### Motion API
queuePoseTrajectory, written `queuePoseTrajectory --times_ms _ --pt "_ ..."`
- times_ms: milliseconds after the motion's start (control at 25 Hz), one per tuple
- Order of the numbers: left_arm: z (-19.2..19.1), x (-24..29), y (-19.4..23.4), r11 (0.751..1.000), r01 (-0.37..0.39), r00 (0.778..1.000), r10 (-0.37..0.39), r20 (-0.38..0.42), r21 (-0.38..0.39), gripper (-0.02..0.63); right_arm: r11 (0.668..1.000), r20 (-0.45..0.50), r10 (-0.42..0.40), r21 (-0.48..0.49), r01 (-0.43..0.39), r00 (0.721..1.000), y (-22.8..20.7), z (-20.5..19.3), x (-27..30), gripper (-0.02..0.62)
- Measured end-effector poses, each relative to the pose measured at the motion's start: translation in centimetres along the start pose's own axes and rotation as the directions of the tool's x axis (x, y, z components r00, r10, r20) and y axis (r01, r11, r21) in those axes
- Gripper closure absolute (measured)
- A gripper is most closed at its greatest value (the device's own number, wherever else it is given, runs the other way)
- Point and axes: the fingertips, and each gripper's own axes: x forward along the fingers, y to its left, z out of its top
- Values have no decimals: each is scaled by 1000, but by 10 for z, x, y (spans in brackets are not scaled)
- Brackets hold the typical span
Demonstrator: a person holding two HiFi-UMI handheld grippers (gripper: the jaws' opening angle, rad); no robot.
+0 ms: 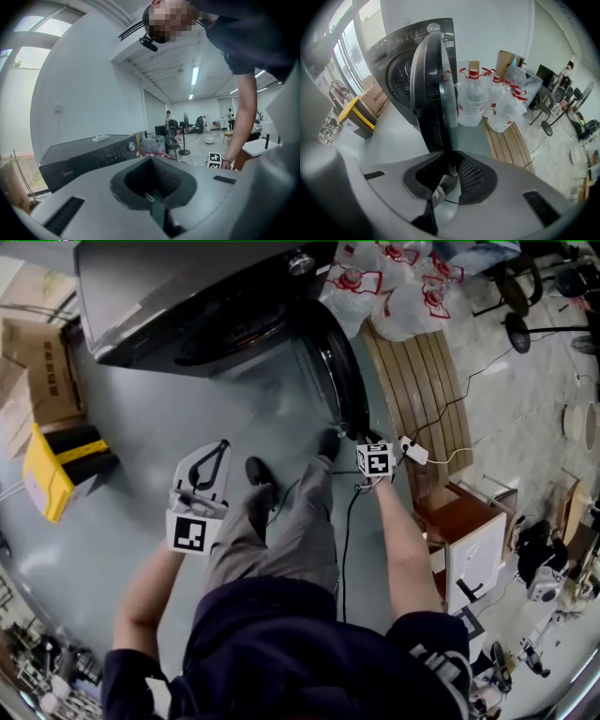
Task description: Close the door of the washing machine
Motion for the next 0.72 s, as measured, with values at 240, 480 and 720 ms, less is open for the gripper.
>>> queuePoseTrajectory --times_ms 240,480,720 --pt "-11 -32 31 1000 -4 1000 4 -3 -12 583 999 2 -9 41 9 1000 48 -1 3 511" --pt "-18 -46 46 999 -24 1000 24 -9 -24 583 999 1 2 47 -2 1000 83 3 6 509" --pt "-14 -45 41 999 -41 999 41 -5 -15 583 997 9 18 75 -18 1000 106 3 6 506"
